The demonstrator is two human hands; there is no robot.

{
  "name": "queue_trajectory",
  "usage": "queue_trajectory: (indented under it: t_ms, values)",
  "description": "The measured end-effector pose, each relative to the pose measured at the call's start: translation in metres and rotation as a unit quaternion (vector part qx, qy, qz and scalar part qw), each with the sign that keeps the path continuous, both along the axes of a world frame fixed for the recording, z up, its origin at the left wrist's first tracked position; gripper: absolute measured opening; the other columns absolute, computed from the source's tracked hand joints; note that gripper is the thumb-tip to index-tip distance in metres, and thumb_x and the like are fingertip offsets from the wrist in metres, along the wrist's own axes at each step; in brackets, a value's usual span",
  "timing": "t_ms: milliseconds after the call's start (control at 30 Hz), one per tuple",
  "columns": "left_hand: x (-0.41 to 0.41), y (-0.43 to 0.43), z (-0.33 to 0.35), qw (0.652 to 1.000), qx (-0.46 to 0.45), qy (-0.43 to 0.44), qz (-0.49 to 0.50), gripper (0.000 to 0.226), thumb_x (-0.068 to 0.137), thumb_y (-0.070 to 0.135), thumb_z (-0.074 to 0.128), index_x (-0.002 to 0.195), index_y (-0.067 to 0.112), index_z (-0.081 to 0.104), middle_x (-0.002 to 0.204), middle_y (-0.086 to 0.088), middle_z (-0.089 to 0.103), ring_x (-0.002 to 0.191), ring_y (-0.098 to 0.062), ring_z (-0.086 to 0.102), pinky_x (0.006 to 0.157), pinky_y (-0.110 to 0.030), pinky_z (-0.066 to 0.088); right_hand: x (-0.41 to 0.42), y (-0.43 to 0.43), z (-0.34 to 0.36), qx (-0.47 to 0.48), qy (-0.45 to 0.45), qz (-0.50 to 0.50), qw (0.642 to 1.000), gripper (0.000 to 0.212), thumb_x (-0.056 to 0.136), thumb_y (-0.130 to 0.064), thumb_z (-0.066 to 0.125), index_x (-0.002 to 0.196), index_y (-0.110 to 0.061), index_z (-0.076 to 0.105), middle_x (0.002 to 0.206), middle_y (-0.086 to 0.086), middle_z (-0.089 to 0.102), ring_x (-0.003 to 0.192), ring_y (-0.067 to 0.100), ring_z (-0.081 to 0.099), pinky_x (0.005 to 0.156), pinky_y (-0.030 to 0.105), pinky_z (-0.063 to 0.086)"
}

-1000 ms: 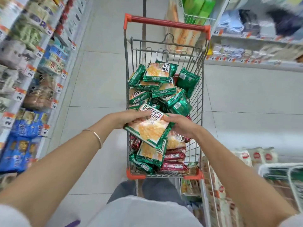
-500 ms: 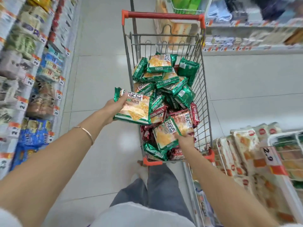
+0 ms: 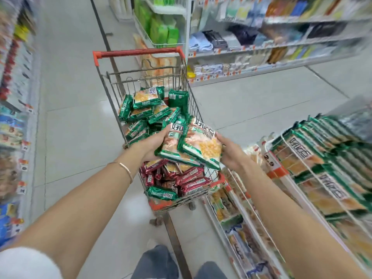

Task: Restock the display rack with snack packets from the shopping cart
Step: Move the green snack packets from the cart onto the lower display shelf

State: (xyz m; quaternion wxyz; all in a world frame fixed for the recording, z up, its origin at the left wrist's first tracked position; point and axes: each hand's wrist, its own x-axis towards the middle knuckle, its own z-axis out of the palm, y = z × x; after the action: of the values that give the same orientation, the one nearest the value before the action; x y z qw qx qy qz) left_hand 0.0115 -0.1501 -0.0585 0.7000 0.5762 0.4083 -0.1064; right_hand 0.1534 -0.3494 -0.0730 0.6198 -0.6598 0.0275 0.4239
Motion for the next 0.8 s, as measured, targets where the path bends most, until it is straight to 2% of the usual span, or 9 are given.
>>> queue_trajectory:
  t_ms: [100,167,267,333,433,533,633,733,800]
  values:
    - [0.013,-0.031,-0.003,0.999,-0.042,0.012,-0.023,0.091,0.08,0.072,0.062,0.15,0.022,0.034,0.139,-0.015,0.053,0.118,-0.032,0.059,0.089,-0.045,0.055,-0.015,-0.033,-0.005,-0.013,0.033,-0.026,0.999,0.034,0.105,-0.037,0.04,0.097,-0.007,0.055,0.071,0.006,0.067,0.064,0.021,0.068,0.055,0.03,0.058]
    - [0.019,-0.061,0.005,0.993,-0.1,0.001,-0.055,0.094,0.074,0.08,0.059,0.146,0.022,0.038,0.145,-0.024,0.044,0.127,-0.042,0.05,0.099,-0.051,0.049,-0.024,-0.063,-0.004,-0.026,0.039,-0.034,0.998,0.041,0.105,-0.044,0.038,0.098,-0.009,0.058,0.077,0.006,0.071,0.073,0.022,0.07,0.062,0.032,0.059]
    - [0.031,-0.115,0.019,0.984,-0.1,0.003,-0.147,0.116,0.068,0.085,0.06,0.156,0.022,0.018,0.156,-0.02,0.026,0.138,-0.044,0.037,0.096,-0.055,0.051,-0.02,-0.116,-0.013,-0.05,-0.006,-0.051,0.997,0.085,0.08,-0.079,0.051,0.133,-0.014,0.055,0.126,0.009,0.066,0.115,0.031,0.063,0.096,0.05,0.051]
    - [0.041,-0.158,0.03,0.969,-0.059,0.003,-0.241,0.113,0.062,0.076,0.075,0.149,0.017,0.035,0.147,-0.019,0.047,0.128,-0.037,0.051,0.102,-0.056,0.047,-0.009,-0.165,-0.023,-0.058,-0.033,-0.056,0.996,0.124,0.048,-0.098,0.051,0.147,-0.023,0.042,0.145,0.011,0.052,0.125,0.035,0.056,0.099,0.062,0.046]
    - [0.059,-0.229,0.046,0.96,-0.005,-0.016,-0.279,0.068,0.075,0.061,0.069,0.116,0.008,0.057,0.098,-0.01,0.074,0.088,-0.025,0.069,0.091,-0.039,0.055,-0.014,-0.242,0.008,-0.022,-0.058,-0.093,0.994,0.097,0.063,-0.096,0.045,0.132,-0.027,0.056,0.136,0.011,0.061,0.119,0.032,0.061,0.1,0.06,0.046]
    - [0.079,-0.311,0.068,0.951,0.021,-0.067,-0.301,0.049,0.09,0.06,0.056,0.1,0.013,0.06,0.082,-0.006,0.074,0.073,-0.021,0.071,0.075,-0.031,0.057,-0.049,-0.315,0.079,-0.033,-0.091,-0.116,0.988,0.071,0.076,-0.082,0.054,0.118,-0.026,0.064,0.122,0.005,0.069,0.113,0.028,0.063,0.105,0.05,0.045]
    - [0.099,-0.393,0.08,0.928,0.04,-0.099,-0.356,0.057,0.091,0.061,0.055,0.113,0.009,0.06,0.091,-0.007,0.074,0.084,-0.024,0.069,0.09,-0.04,0.055,-0.055,-0.404,0.094,-0.018,-0.089,-0.147,0.985,0.03,0.092,-0.043,0.061,0.103,-0.016,0.064,0.093,0.002,0.073,0.084,0.019,0.068,0.081,0.034,0.057]
    - [0.108,-0.47,0.098,0.901,0.072,-0.15,-0.4,0.074,0.09,0.055,0.063,0.142,0.007,0.042,0.11,-0.004,0.07,0.089,-0.022,0.071,0.078,-0.035,0.058,-0.061,-0.48,0.103,-0.007,-0.12,-0.189,0.975,0.023,0.091,-0.029,0.064,0.107,-0.012,0.064,0.095,0.004,0.073,0.082,0.019,0.069,0.083,0.034,0.055]
    - [0.115,-0.516,0.102,0.874,0.151,-0.204,-0.413,0.079,0.091,0.051,0.064,0.151,0.011,0.032,0.131,0.003,0.053,0.114,-0.02,0.058,0.091,-0.031,0.046,-0.061,-0.523,0.1,-0.002,-0.142,-0.234,0.962,0.022,0.09,-0.021,0.065,0.108,-0.01,0.066,0.092,0.003,0.075,0.08,0.017,0.07,0.082,0.032,0.056]
